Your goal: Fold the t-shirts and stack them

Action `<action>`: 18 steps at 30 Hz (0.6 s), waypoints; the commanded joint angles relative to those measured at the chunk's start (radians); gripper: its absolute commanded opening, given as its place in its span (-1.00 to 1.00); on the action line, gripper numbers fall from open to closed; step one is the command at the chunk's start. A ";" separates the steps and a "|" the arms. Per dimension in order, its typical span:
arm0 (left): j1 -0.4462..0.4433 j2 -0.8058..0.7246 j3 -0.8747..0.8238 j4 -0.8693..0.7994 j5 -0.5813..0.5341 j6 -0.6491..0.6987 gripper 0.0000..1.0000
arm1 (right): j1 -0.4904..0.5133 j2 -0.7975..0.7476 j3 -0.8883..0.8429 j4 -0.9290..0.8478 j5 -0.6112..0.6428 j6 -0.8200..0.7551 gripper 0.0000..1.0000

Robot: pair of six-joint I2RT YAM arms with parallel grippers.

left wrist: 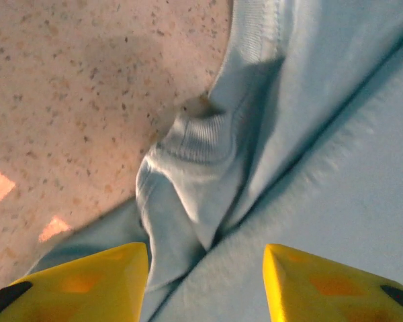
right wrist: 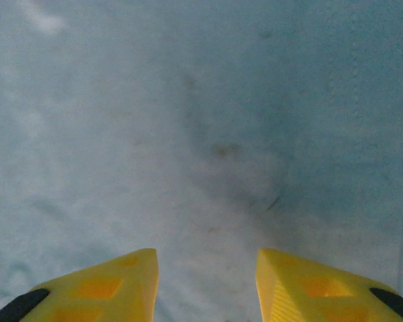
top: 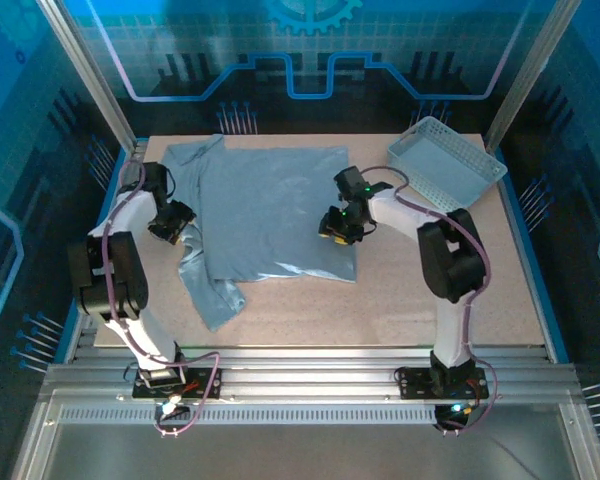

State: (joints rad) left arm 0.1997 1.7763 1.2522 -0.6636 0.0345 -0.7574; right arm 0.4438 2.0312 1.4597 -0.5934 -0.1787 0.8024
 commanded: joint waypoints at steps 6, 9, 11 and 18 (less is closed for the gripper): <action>-0.007 0.161 0.055 0.041 0.077 0.012 -0.25 | -0.117 0.141 0.133 -0.230 0.079 0.015 -0.28; -0.024 0.170 0.054 0.071 0.102 0.013 -0.30 | -0.187 0.135 0.130 -0.243 0.080 0.016 -0.29; -0.034 0.193 0.067 0.069 0.111 0.012 -0.36 | -0.228 0.142 0.144 -0.252 0.075 0.000 -0.30; -0.022 0.292 0.170 0.001 0.036 0.052 -0.58 | -0.327 0.202 0.269 -0.326 0.108 -0.058 -0.33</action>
State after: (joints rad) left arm 0.1684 2.0117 1.3697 -0.6205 0.1051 -0.7475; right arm 0.1337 2.1906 1.6794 -0.8413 -0.1040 0.7784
